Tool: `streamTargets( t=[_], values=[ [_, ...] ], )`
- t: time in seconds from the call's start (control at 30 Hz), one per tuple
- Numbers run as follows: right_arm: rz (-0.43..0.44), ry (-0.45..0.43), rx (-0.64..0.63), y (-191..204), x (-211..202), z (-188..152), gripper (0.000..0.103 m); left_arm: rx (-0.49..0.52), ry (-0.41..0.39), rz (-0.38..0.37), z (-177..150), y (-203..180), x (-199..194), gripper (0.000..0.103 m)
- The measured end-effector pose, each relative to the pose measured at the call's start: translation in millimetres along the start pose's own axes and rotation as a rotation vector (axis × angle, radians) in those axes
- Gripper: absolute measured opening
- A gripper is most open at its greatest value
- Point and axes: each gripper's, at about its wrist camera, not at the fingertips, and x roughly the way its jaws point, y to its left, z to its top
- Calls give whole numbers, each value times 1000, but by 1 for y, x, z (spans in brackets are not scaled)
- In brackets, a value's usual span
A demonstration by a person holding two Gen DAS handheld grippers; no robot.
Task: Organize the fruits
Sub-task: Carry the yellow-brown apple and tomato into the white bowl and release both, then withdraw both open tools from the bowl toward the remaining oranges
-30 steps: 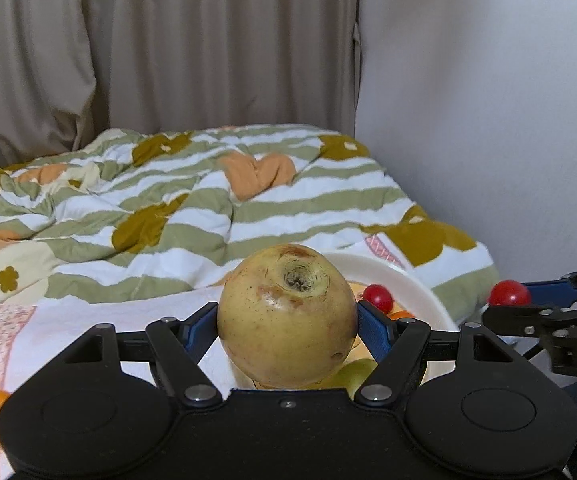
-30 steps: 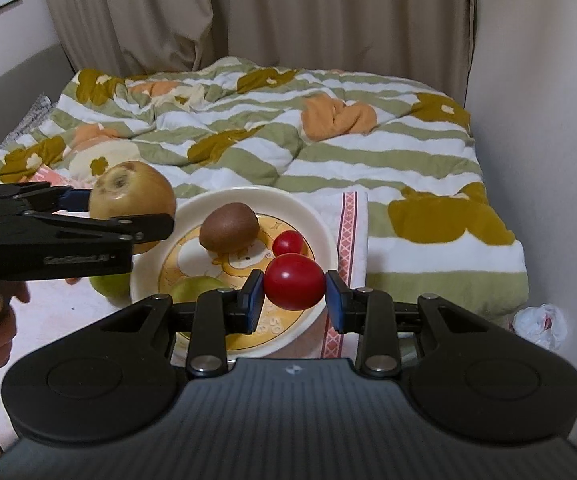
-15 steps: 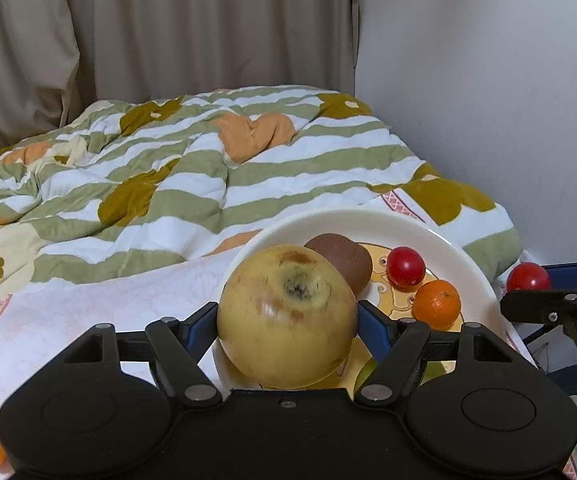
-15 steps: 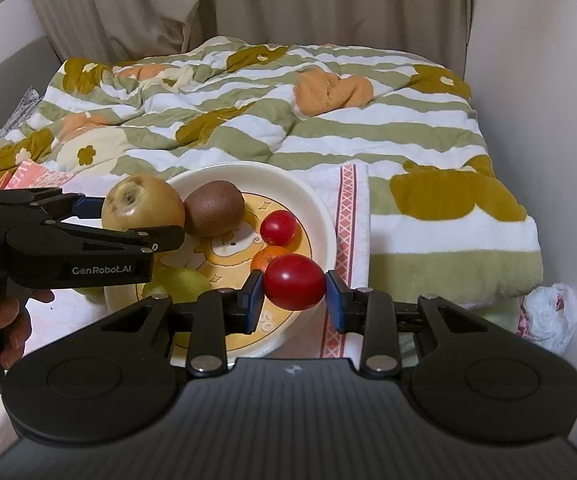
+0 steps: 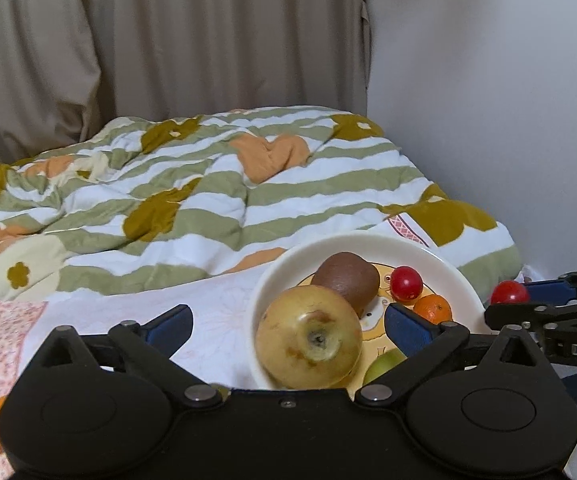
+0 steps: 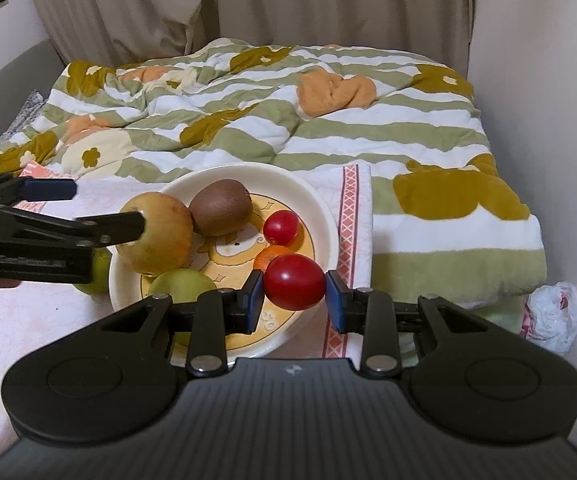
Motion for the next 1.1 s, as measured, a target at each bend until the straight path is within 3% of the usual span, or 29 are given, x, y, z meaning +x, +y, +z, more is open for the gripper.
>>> streamTargets(
  t=[0.4, 0.63, 0.73, 0.83, 0.93, 1.1],
  values=[
    [92, 1, -224, 18, 24, -12, 48, -56, -10, 74, -18, 9, -47, 103],
    [104, 12, -264, 21, 33, -21, 49, -69, -14, 118, -31, 12, -60, 103],
    [102, -6, -294, 24, 29, -25, 66, -71, -15, 134, -35, 13, -65, 103],
    [74, -64, -300, 25, 17, -29, 103, -65, -21, 146, -40, 11, -72, 103],
    [61, -124, -292, 24, 2, -34, 103, -63, -20, 147, -44, 8, -78, 103],
    [34, -126, -265, 23, -16, -35, 103, -49, -38, 140, -49, 0, -94, 103]
  ],
)
